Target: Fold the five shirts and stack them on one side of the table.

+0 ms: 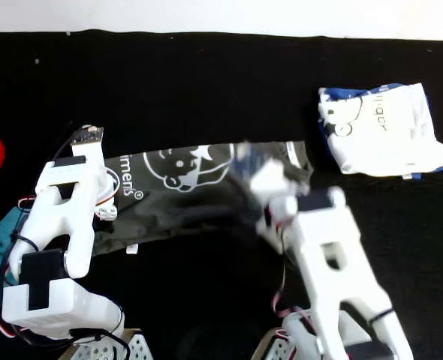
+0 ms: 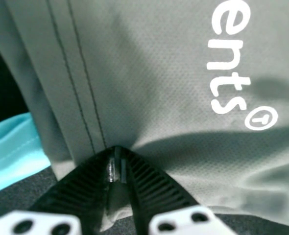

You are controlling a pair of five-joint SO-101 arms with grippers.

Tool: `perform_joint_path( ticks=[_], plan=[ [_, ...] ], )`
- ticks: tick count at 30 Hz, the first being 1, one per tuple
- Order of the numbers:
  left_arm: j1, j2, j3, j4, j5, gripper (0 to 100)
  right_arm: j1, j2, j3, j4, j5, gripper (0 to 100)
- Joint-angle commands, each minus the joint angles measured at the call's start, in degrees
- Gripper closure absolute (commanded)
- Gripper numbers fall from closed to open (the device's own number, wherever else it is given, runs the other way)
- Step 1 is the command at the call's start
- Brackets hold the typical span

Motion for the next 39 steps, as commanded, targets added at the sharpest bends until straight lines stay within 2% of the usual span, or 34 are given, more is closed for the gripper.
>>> perform_joint_path(
  ticks=[1,8,10,13,16,20,26,30,33,36,39],
  plan=[
    [-0.92,-0.22,0.31,-2.02,0.18,99,0.92,9.45,-13.85,2.33,0.88,99.2],
    [-0.92,-0.22,0.31,-2.02,0.18,99,0.92,38.55,-40.04,4.44,0.70,98.6],
    [-0.92,-0.22,0.31,-2.02,0.18,99,0.84,45.41,-47.69,7.69,0.44,93.4],
    [-0.92,-0.22,0.31,-2.02,0.18,99,1.71,53.49,-58.24,12.09,-2.37,79.1],
    [-0.92,-0.22,0.31,-2.02,0.18,99,4.53,58.42,-67.03,12.97,-8.44,79.8],
    [-0.92,-0.22,0.31,-2.02,0.18,99,8.48,58.77,-74.86,15.16,-16.79,81.7],
    [-0.92,-0.84,-1.36,-1.58,0.26,99,9.10,53.67,-79.69,28.00,-16.88,81.7],
    [-0.92,-6.73,-8.75,9.58,5.63,98,9.27,48.13,-80.40,32.31,-16.79,81.7],
    [-1.98,-9.71,-16.31,17.58,6.42,89,9.10,44.44,-80.13,34.68,-16.53,81.7],
    [-5.85,-7.87,-21.58,19.78,6.42,77,8.84,41.36,-80.04,37.23,-14.95,81.7],
    [-10.24,-2.42,-25.27,19.78,4.40,79,9.19,36.53,-78.46,37.23,-14.95,81.8]
  ],
)
